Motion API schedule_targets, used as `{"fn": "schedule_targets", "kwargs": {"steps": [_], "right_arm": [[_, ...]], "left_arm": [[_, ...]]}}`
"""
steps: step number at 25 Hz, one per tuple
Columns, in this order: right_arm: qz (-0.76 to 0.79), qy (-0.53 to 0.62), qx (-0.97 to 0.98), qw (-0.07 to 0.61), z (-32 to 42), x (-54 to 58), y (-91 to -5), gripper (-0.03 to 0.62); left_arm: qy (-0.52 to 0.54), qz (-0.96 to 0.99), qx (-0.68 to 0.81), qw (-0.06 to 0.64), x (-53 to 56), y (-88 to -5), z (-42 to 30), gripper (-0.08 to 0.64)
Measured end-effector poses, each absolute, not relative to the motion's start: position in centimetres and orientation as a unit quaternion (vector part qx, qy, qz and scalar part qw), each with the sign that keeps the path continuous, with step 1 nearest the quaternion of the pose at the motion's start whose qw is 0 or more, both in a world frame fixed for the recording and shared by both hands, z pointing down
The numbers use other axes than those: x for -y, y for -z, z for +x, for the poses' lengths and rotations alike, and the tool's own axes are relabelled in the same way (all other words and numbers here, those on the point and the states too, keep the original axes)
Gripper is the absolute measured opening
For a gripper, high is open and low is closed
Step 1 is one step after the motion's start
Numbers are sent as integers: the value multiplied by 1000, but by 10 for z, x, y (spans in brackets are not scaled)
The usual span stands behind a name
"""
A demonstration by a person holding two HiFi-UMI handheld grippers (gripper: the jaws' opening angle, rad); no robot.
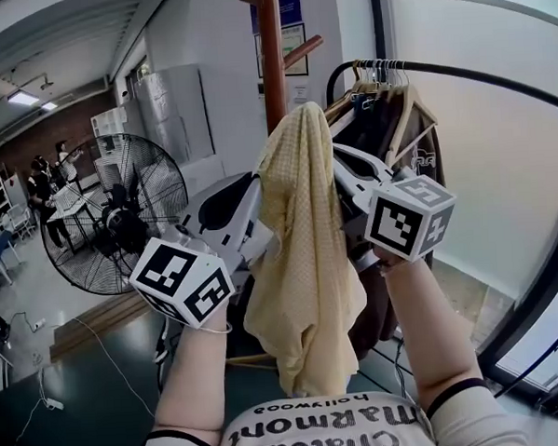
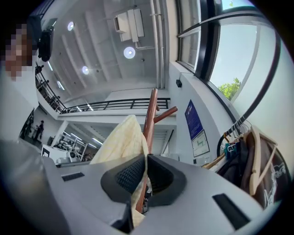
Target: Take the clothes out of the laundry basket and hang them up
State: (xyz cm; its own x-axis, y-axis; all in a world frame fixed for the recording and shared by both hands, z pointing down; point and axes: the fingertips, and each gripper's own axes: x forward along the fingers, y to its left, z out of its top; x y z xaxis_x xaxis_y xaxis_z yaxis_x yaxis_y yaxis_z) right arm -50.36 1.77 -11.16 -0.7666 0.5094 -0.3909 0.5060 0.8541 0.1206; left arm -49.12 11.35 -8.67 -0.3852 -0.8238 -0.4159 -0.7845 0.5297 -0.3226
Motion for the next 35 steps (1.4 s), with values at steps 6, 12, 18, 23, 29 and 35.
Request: {"fn": "schedule_targets", "kwargs": {"steps": [6,12,18,23,29,35], "right_arm": [[267,27,-933,239,-497,-23,108,38],[271,84,-925,254,-495,-23,105,38],[223,84,-931,277,-493,-16,100,40],[198,88,-930,296,-479,-13,88,41],[170,85,-938,290,-460,-9,70,41],[161,80,-944,277,-453,-8,59,41]], "left_arm": [[-9,-488,-825,286,-102,73,-482,14],[-24,-496,-817,291,-98,68,-480,14],[-45,-521,-794,312,-103,62,-474,14],[-49,-538,-785,303,-109,44,-471,15],[-77,-559,-791,237,-104,5,-479,15],[-76,-556,-794,232,-105,-1,-471,14]]}}
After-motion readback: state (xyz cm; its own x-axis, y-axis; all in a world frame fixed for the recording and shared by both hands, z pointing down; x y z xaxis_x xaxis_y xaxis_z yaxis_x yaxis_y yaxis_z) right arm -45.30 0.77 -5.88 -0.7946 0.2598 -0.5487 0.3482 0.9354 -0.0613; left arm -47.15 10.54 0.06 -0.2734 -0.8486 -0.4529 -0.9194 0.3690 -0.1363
